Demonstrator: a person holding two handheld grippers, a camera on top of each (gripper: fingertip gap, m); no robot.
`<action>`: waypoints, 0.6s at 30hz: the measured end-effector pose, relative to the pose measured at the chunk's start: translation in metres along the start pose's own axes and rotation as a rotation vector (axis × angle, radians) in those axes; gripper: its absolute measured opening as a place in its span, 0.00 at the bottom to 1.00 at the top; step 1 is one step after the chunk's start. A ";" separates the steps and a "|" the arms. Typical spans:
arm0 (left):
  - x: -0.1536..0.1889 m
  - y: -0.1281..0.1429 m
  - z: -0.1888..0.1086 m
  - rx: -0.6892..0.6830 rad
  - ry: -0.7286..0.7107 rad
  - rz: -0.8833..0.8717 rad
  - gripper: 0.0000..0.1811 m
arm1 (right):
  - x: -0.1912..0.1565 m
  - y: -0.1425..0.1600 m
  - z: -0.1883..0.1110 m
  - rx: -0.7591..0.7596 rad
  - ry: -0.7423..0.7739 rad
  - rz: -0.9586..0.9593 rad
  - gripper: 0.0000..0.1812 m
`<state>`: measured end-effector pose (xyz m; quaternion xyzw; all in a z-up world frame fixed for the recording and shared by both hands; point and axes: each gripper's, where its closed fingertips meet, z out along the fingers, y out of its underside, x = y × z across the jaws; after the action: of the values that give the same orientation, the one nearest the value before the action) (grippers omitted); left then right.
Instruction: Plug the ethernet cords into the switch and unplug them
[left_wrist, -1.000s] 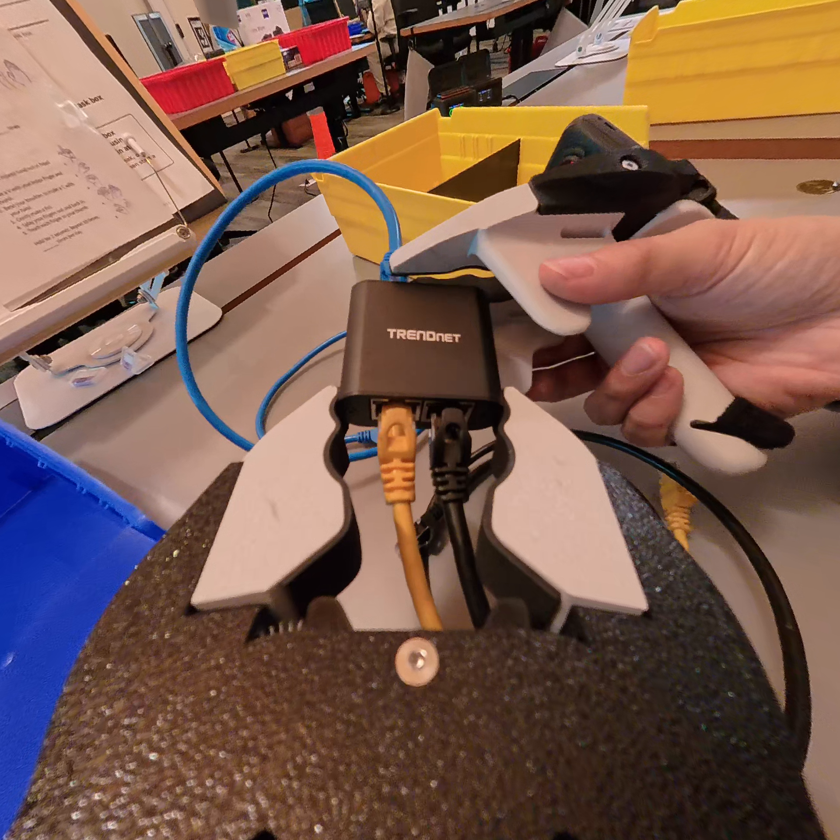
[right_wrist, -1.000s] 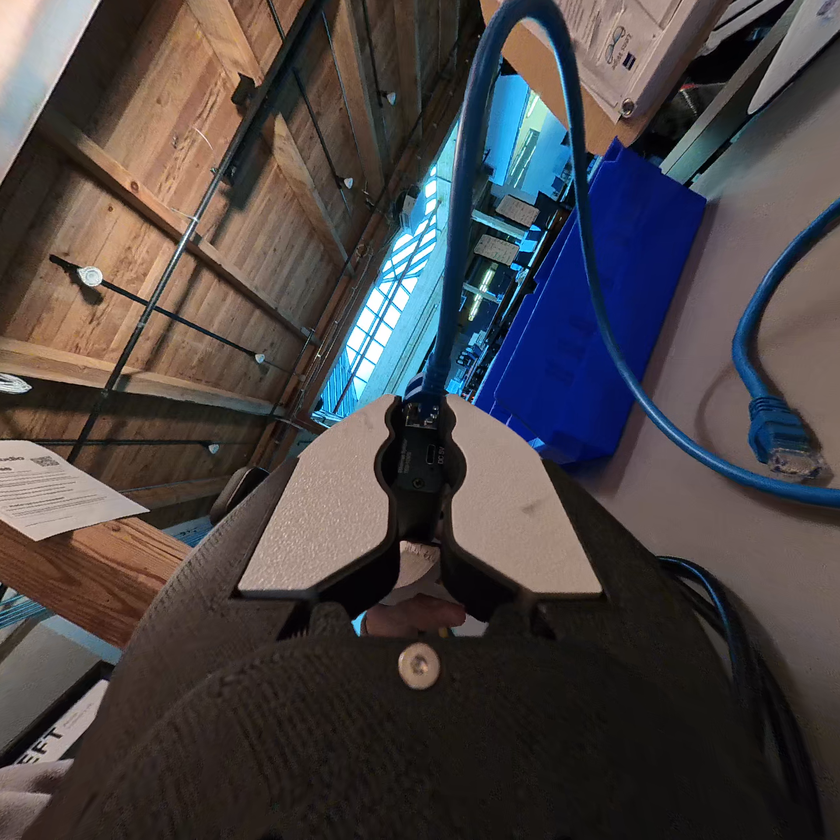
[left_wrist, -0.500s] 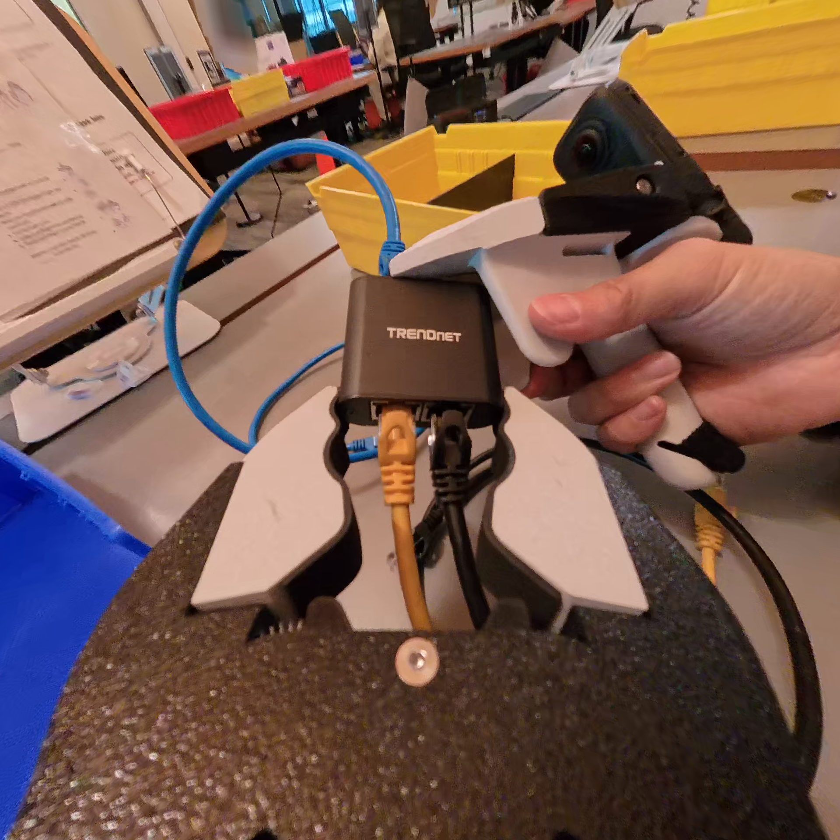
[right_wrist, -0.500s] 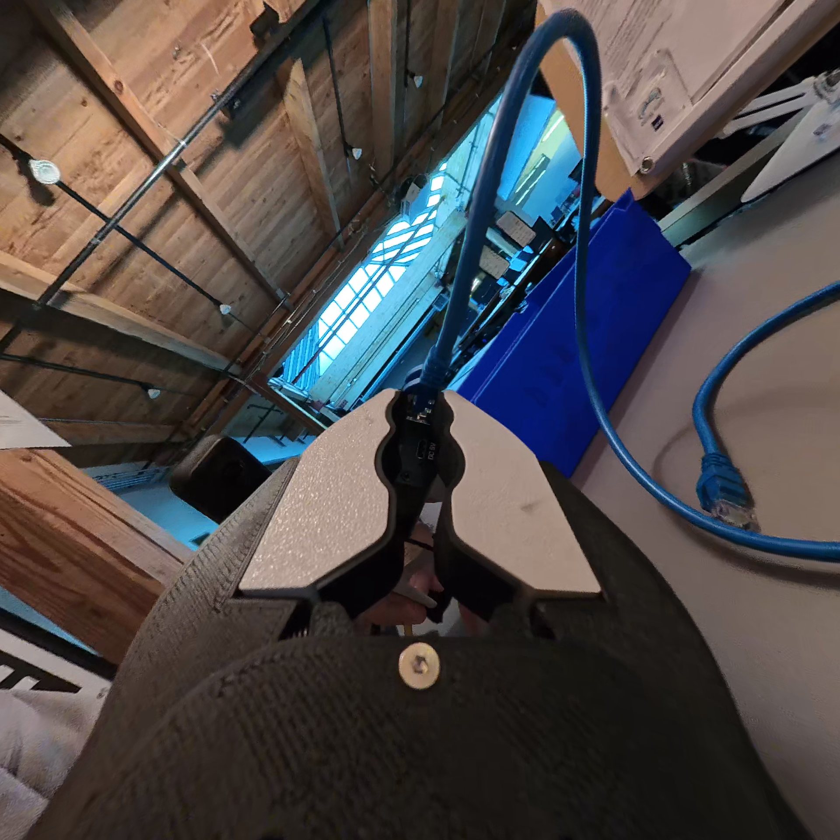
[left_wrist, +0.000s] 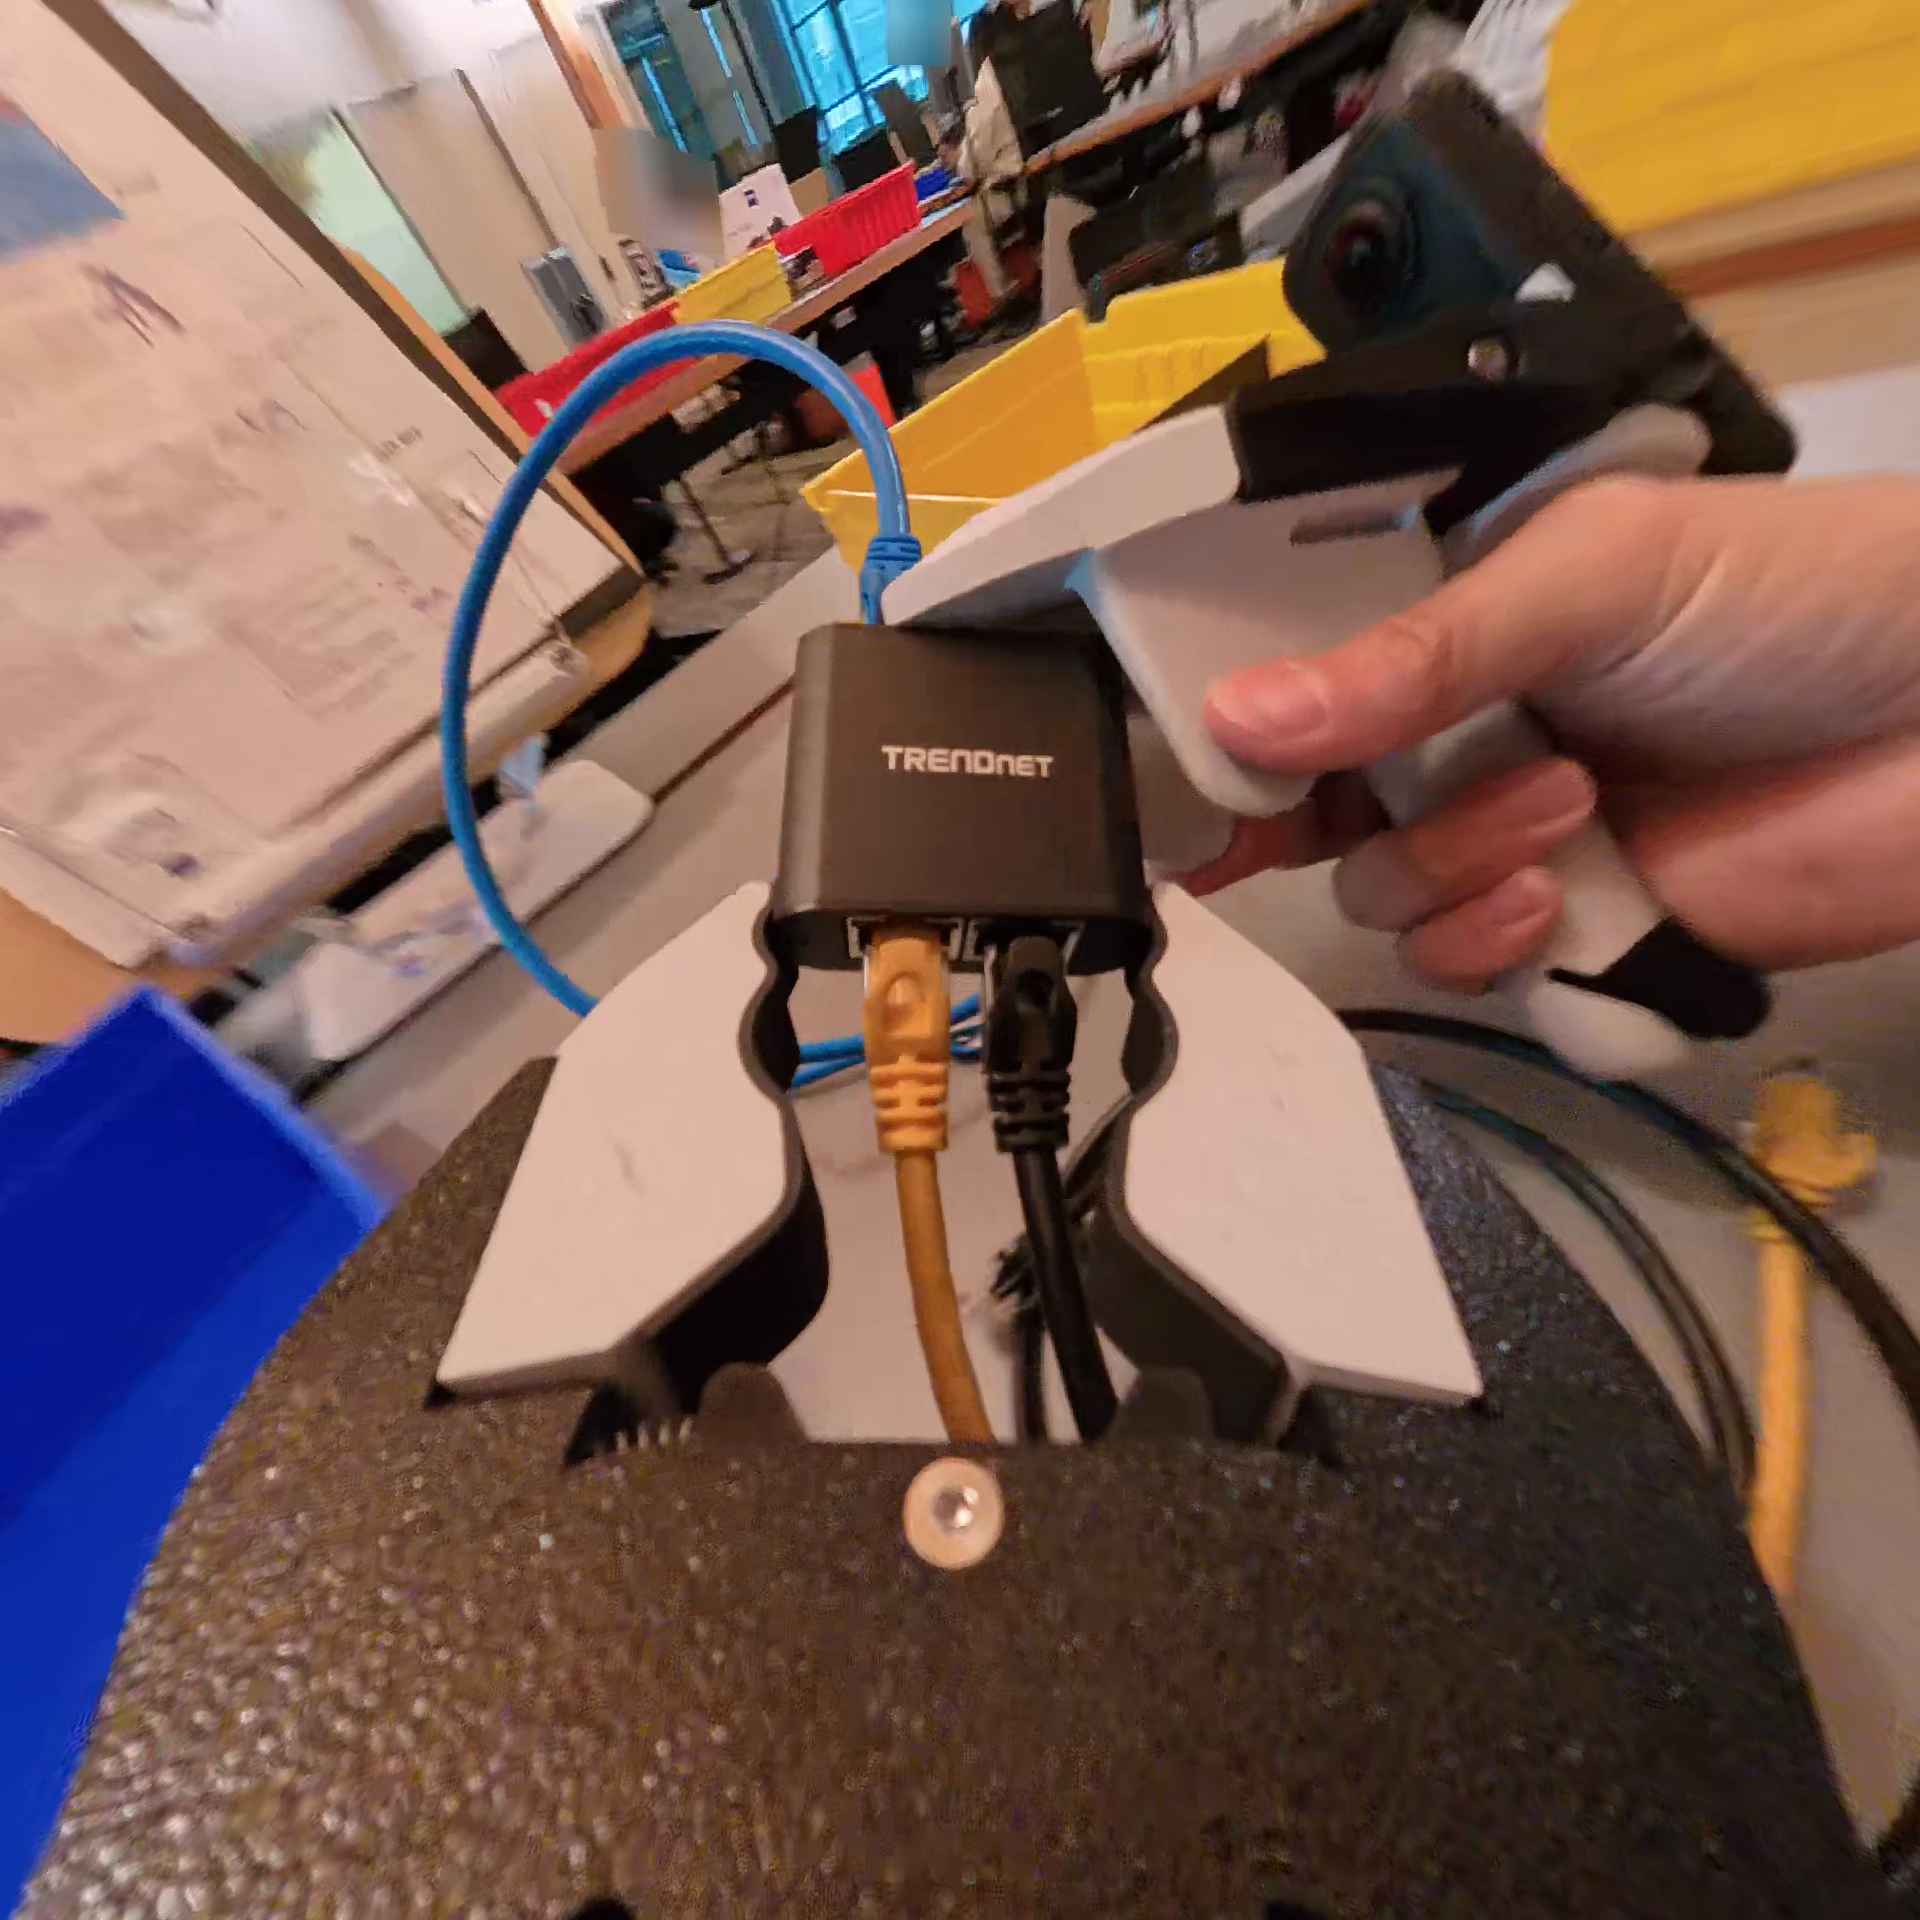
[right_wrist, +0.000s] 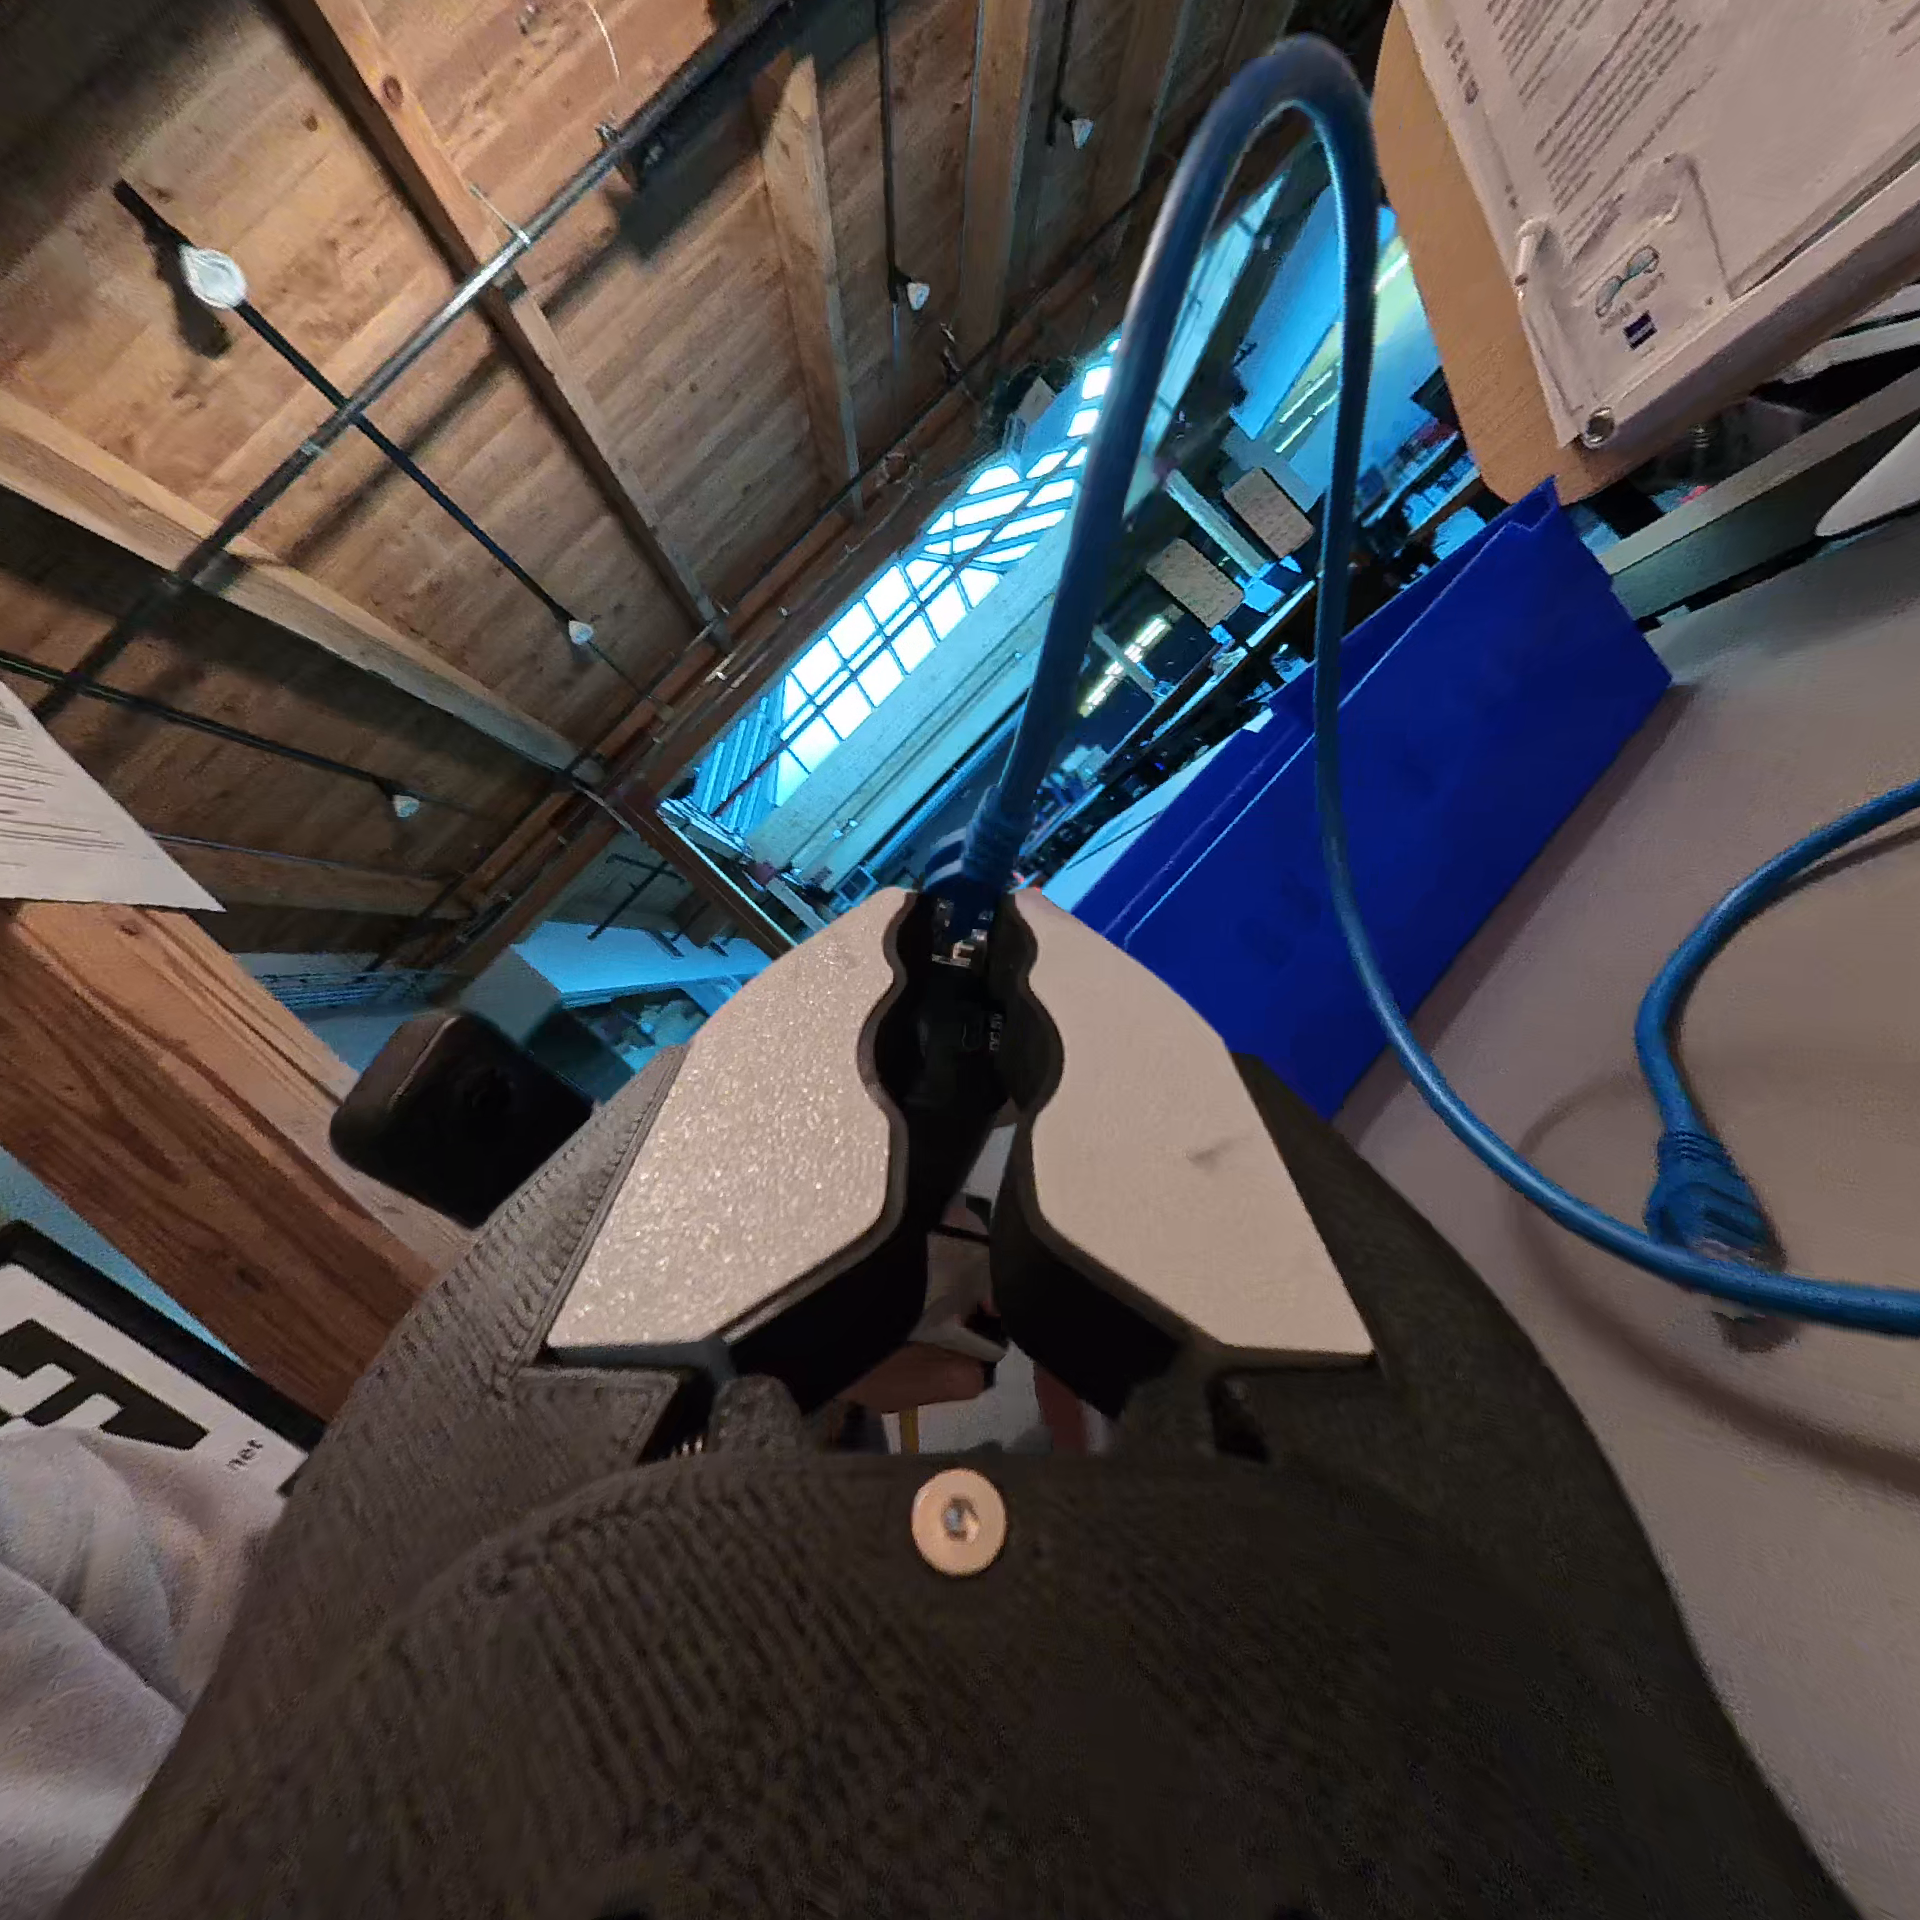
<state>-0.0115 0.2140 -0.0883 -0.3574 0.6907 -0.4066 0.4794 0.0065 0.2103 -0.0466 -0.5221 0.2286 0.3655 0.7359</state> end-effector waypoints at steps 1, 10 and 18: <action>-0.001 -0.001 -0.001 -0.007 -0.004 0.019 0.34 | -0.001 0.000 0.000 0.006 -0.004 0.014 0.07; -0.009 0.000 -0.008 0.066 0.038 -0.199 0.34 | -0.015 -0.067 -0.029 0.072 0.024 -0.159 0.07; -0.038 0.006 -0.023 0.060 -0.021 -0.213 0.34 | -0.110 -0.130 -0.070 0.044 -0.077 -0.532 0.07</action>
<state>-0.0228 0.2556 -0.0750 -0.4182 0.6313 -0.4721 0.4513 0.0414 0.0876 0.0861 -0.5335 0.0633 0.1737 0.8254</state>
